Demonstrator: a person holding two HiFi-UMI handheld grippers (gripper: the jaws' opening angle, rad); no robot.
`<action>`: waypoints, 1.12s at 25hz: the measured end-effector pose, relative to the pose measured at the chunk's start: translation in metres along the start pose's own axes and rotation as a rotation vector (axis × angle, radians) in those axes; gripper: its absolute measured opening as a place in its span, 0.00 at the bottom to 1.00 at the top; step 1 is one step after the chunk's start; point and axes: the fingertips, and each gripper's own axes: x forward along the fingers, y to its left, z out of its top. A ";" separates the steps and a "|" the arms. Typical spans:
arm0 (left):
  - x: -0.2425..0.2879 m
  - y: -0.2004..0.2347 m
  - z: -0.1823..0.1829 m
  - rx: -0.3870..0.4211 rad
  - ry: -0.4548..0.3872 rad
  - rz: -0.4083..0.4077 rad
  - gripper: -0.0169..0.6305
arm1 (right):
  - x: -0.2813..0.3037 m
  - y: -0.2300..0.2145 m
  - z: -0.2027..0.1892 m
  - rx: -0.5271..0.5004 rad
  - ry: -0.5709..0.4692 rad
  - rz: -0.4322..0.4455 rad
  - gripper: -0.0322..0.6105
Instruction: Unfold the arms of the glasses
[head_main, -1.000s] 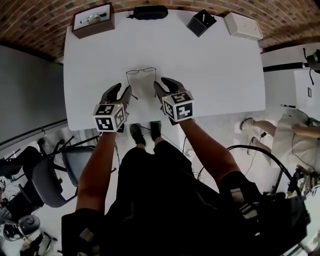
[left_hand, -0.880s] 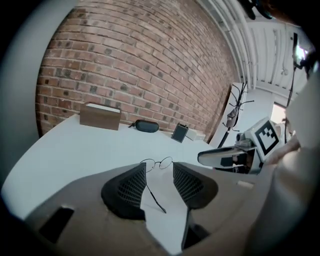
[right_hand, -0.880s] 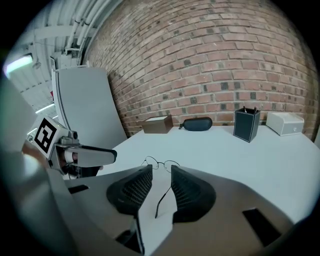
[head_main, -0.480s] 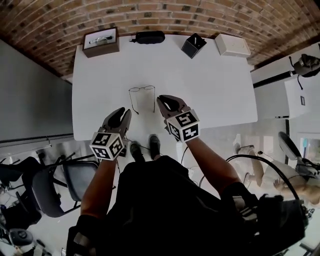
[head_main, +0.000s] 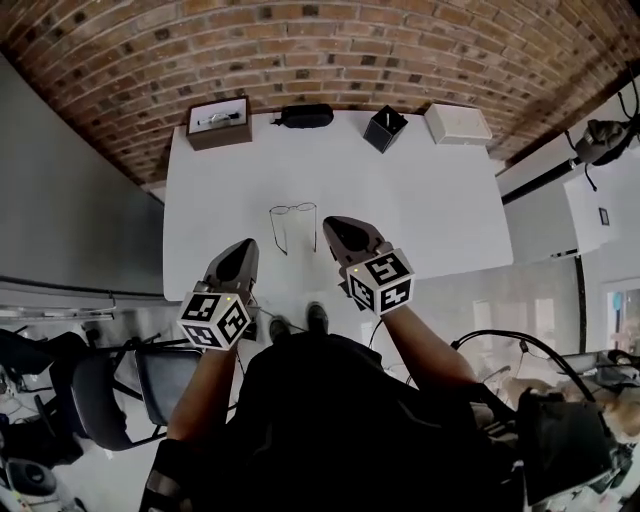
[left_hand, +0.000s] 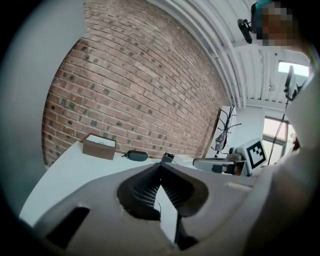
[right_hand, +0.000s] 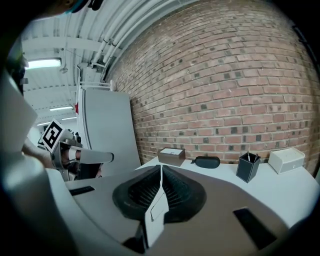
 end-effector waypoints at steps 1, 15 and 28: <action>-0.002 -0.003 0.004 0.014 0.000 0.004 0.04 | -0.003 0.003 0.006 -0.004 -0.008 0.002 0.08; -0.029 -0.036 0.052 0.141 -0.082 -0.008 0.04 | -0.033 0.023 0.061 -0.012 -0.093 -0.024 0.06; -0.033 -0.033 0.071 0.129 -0.128 0.034 0.04 | -0.037 0.021 0.073 -0.028 -0.127 -0.045 0.06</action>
